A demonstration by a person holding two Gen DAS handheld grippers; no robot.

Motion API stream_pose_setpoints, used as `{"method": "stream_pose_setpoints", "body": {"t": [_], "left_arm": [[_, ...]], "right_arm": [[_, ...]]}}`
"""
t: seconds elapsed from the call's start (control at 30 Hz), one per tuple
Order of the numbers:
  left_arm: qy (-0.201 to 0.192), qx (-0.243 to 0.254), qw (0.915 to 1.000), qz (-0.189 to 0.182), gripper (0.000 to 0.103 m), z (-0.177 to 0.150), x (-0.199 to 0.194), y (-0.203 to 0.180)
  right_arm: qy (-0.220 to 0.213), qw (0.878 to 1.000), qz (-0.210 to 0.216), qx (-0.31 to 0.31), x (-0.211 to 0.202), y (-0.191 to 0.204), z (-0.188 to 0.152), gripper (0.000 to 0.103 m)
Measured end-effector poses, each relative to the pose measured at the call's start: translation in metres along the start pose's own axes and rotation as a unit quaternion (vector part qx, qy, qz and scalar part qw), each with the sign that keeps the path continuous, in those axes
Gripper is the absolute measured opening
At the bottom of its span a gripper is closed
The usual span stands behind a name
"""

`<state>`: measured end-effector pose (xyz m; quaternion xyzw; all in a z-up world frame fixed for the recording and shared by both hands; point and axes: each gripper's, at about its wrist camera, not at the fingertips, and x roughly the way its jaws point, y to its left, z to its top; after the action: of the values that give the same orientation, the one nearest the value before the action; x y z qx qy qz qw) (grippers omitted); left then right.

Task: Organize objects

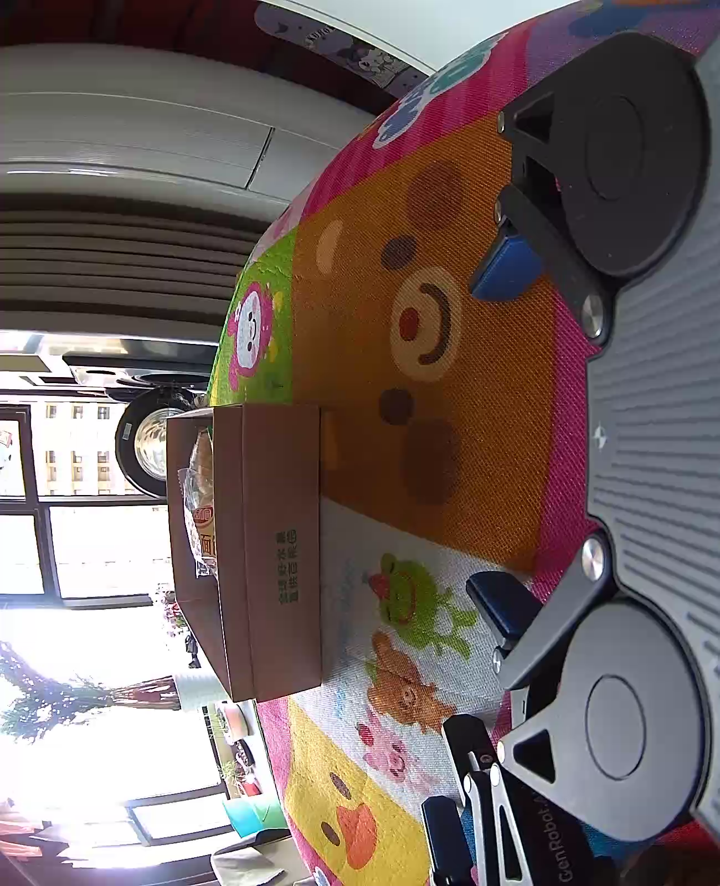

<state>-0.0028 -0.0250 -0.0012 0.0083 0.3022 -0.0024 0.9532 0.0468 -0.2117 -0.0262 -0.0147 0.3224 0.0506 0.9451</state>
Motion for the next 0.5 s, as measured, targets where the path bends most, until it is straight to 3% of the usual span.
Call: {"method": "stream_pose_setpoints", "body": {"t": [0.5], "left_arm": [[0.000,-0.004,1.0000,0.001,0.068,0.0009,0.0013,-0.0011]], "right_arm": [[0.000,1.000,0.000,0.000,-0.0007,-0.0001,-0.0002,0.103]]}}
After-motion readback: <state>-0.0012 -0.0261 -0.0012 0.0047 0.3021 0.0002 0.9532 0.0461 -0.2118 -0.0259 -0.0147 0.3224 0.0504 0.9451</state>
